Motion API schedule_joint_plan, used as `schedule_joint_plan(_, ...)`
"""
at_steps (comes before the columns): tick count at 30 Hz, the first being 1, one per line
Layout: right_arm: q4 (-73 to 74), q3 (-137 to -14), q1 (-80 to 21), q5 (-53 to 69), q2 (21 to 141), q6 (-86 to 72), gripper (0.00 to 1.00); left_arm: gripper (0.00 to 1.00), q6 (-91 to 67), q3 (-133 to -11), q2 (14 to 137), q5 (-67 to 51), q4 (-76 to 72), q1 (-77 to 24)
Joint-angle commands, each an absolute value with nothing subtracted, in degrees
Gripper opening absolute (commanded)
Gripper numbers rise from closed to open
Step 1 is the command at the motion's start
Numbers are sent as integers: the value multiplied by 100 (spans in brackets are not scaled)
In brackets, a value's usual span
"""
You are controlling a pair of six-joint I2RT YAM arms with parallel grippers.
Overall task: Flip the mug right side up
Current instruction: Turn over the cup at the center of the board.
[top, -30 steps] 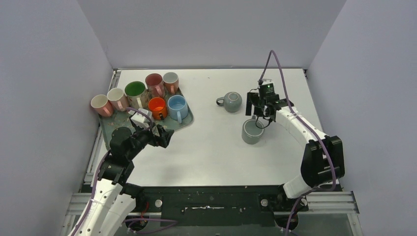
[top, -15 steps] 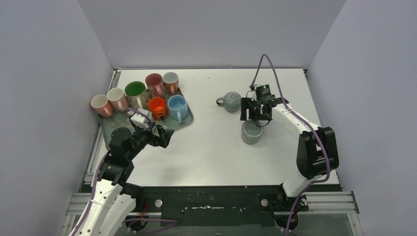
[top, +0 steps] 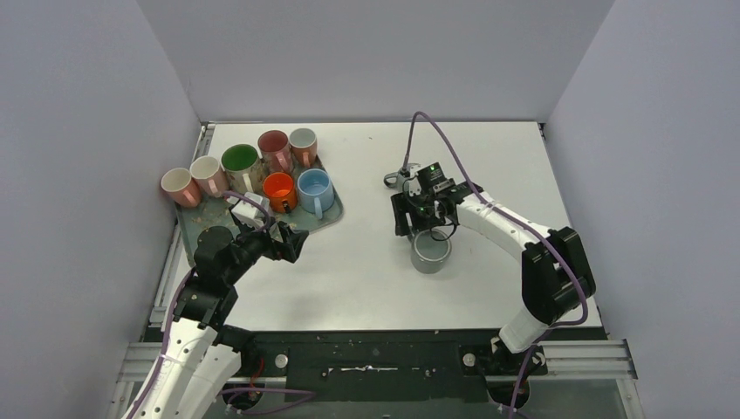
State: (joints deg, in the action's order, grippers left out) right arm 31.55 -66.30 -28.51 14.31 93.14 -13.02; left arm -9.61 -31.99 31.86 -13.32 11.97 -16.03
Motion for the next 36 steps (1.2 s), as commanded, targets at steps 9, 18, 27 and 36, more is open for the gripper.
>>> schedule_joint_plan(9,4079,-7363,-2973,286,9289,-644,55,97,-888,-3428,3135,-1357,1099,-1591)
schedule_joint_plan(18,3918,-7538,-3127,624,9480,-211,48,97,-901,-3419,3111,-1389,1095,-1600)
schedule_joint_plan(27,4399,-7843,-3411,274,9995,-44,48,97,-905,-3428,3072,-1363,1109,-1608)
schedule_joint_plan(36,5309,-8485,-3937,-958,10724,-39,45,97,-905,-3428,3031,-1350,1119,-1614)
